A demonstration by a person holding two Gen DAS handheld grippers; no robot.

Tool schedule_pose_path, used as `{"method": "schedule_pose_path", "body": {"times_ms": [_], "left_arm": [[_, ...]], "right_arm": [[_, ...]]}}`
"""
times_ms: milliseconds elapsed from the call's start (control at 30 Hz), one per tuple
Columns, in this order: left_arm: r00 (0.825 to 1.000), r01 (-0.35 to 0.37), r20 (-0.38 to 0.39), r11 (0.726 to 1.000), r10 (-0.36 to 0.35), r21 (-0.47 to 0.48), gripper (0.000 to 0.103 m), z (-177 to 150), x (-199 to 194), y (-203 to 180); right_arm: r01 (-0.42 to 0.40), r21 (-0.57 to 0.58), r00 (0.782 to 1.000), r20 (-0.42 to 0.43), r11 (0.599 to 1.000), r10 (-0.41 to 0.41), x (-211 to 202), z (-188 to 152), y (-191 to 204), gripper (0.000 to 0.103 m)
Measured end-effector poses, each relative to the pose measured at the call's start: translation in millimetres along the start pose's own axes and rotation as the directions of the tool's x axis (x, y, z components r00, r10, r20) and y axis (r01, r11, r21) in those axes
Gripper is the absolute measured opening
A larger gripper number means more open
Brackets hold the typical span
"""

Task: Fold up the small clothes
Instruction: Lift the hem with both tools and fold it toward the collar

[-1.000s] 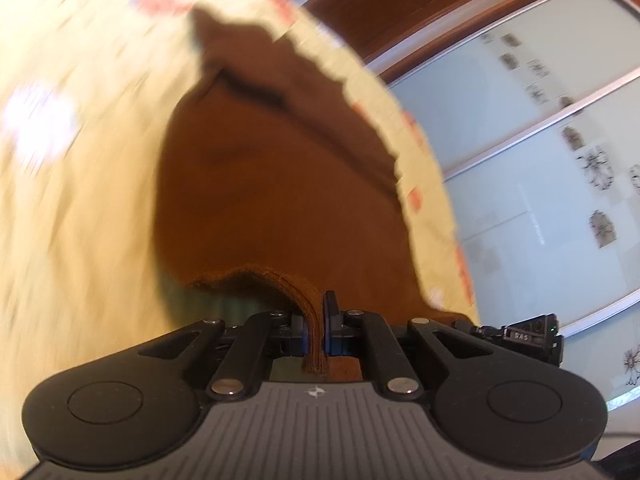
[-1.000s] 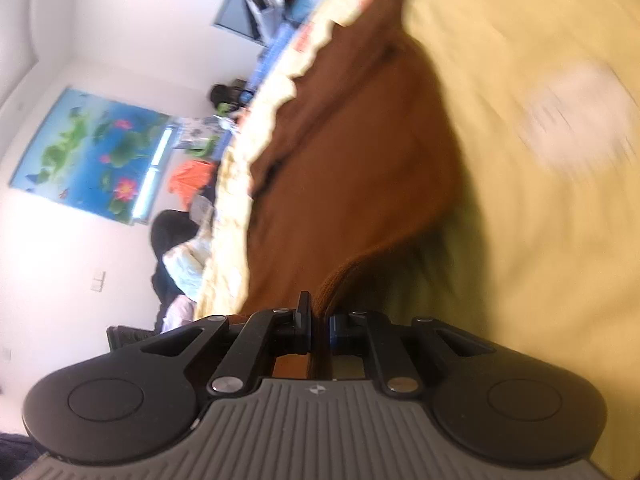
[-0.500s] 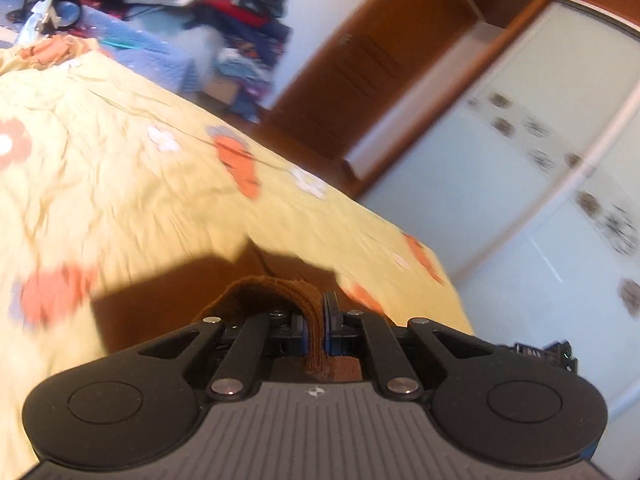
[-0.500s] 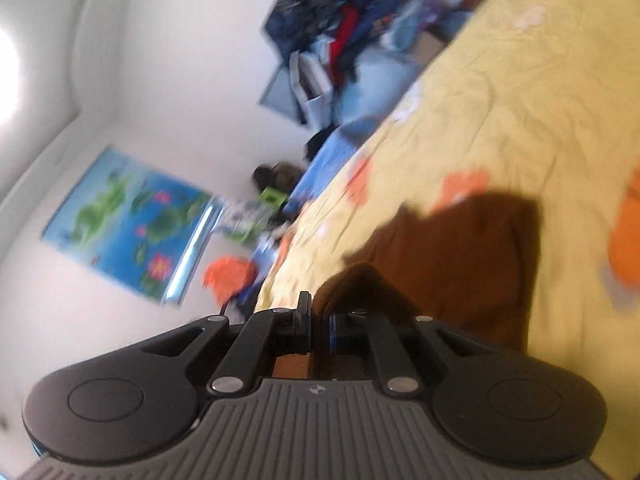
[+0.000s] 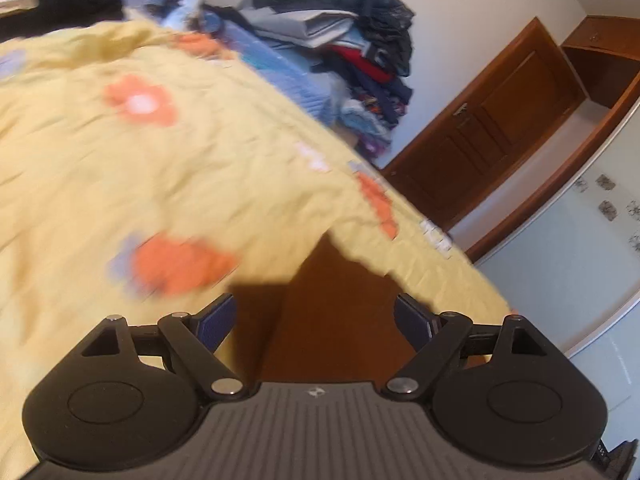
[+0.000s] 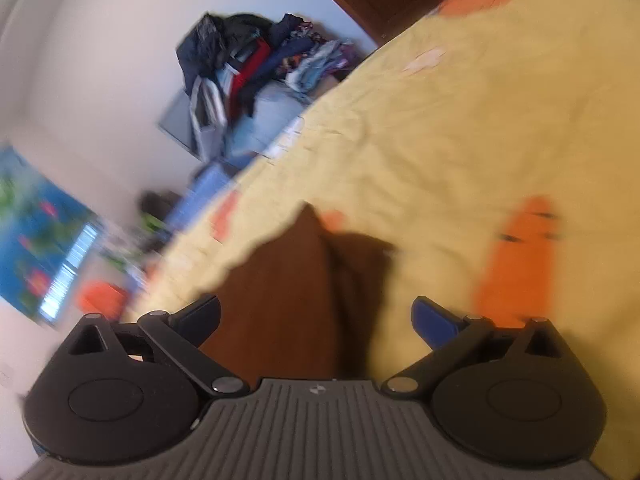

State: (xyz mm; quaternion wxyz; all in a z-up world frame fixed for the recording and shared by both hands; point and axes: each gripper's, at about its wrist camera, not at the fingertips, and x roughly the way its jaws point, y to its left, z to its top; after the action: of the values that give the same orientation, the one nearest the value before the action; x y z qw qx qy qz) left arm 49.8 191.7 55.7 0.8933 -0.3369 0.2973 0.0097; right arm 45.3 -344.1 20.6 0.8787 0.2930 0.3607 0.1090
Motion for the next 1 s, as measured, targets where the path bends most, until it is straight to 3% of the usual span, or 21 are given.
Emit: {"method": "schedule_pose_path", "body": {"times_ms": [67,133,233,333,367,400,433,467,500,633,800,867,1000], "left_arm": [[0.999,-0.02,-0.047,0.996,0.017,-0.082,0.086,-25,-13,22],[0.996,0.022,-0.082,0.985,-0.036,-0.171,0.088,-48,-18,39],[0.994,0.053,-0.09,0.989,-0.066,-0.137,0.093,-59,-23,30],[0.969,0.16,-0.166,0.975,-0.186,-0.157,0.093,-58,3,18],[0.973,0.159,-0.146,0.979,-0.178,-0.128,0.092,-58,6,12],[0.979,0.137,-0.137,0.986,-0.149,-0.097,0.09,-57,9,7],[0.982,0.112,-0.146,0.991,-0.121,-0.068,0.065,-54,14,2],[0.982,0.08,-0.167,0.996,-0.086,-0.042,0.021,-53,20,-2],[0.978,0.046,-0.204,0.999,-0.051,-0.027,0.015,-52,28,-2],[0.977,0.049,-0.21,0.999,-0.044,0.017,0.01,-49,20,-6],[0.971,0.155,-0.2,0.984,-0.134,0.093,0.009,-49,-38,-24],[0.962,0.191,-0.216,0.975,-0.165,0.11,0.009,-60,-67,-23],[0.949,0.169,-0.289,0.976,-0.123,0.138,0.009,-103,-108,1]], "right_arm": [[0.081,-0.073,0.996,-0.036,0.994,-0.084,-4,-21,-1,0.102],[0.083,-0.144,0.996,-0.033,0.986,-0.088,-7,-38,5,0.102],[0.04,-0.195,0.995,-0.079,0.98,-0.057,10,-45,28,0.102],[-0.024,-0.193,0.995,-0.104,0.981,0.004,28,-42,46,0.1],[-0.038,-0.19,0.993,-0.115,0.981,0.016,35,-39,51,0.096],[-0.04,-0.186,0.992,-0.124,0.982,0.017,41,-33,56,0.076],[-0.028,-0.171,0.99,-0.138,0.985,0.004,42,-29,58,0.044],[-0.032,-0.146,0.986,-0.165,0.989,0.008,46,-26,55,0.03],[-0.046,-0.125,0.985,-0.168,0.991,0.025,44,-25,51,0.029],[-0.107,-0.06,0.983,-0.153,0.992,0.097,25,-25,45,0.026],[-0.221,-0.064,0.967,-0.144,0.973,0.21,-34,-36,46,0.024],[-0.234,-0.088,0.963,-0.161,0.968,0.218,-56,-48,42,0.024],[-0.221,-0.108,0.956,-0.22,0.969,0.193,-95,-86,23,0.024]]}}
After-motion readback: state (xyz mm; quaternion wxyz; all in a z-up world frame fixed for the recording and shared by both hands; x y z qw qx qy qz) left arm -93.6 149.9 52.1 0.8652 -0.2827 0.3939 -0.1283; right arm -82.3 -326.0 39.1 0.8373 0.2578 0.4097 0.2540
